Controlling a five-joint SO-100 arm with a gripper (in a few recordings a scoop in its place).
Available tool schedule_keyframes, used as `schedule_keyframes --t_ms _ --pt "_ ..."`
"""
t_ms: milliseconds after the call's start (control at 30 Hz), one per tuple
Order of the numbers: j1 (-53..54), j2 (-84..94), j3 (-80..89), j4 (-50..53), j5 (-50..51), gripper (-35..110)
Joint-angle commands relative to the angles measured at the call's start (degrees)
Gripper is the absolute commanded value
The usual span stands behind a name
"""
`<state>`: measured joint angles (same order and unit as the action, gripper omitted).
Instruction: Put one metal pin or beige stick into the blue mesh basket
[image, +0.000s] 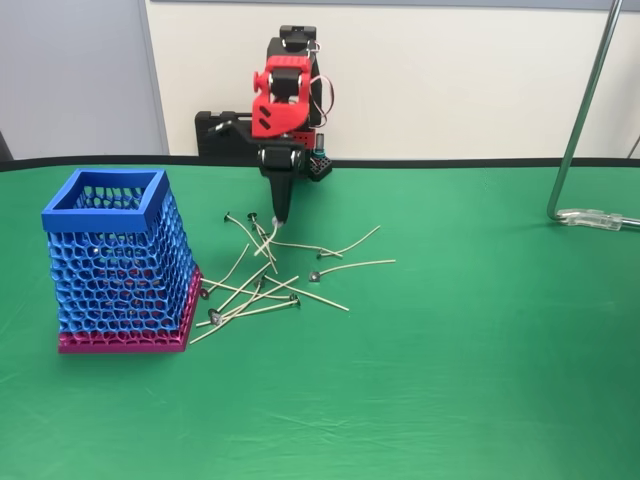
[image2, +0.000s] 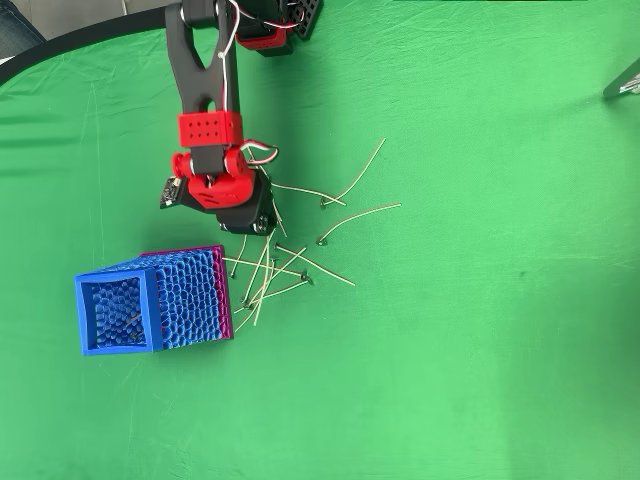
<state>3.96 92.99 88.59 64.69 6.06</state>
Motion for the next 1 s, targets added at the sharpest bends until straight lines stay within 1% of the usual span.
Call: schedule_keyframes --t_ms 0,167,400,633,967 --pt "-0.88 9.49 1.49 1.49 -2.72 1" --pt "-0.88 20.65 3.60 5.01 -5.45 1" --pt "4.83 26.54 -5.27 12.57 -8.61 1" --pt "13.45 23.38 -20.83 17.05 -13.01 1" --pt "22.68 10.99 -44.91 19.16 -15.91 0"
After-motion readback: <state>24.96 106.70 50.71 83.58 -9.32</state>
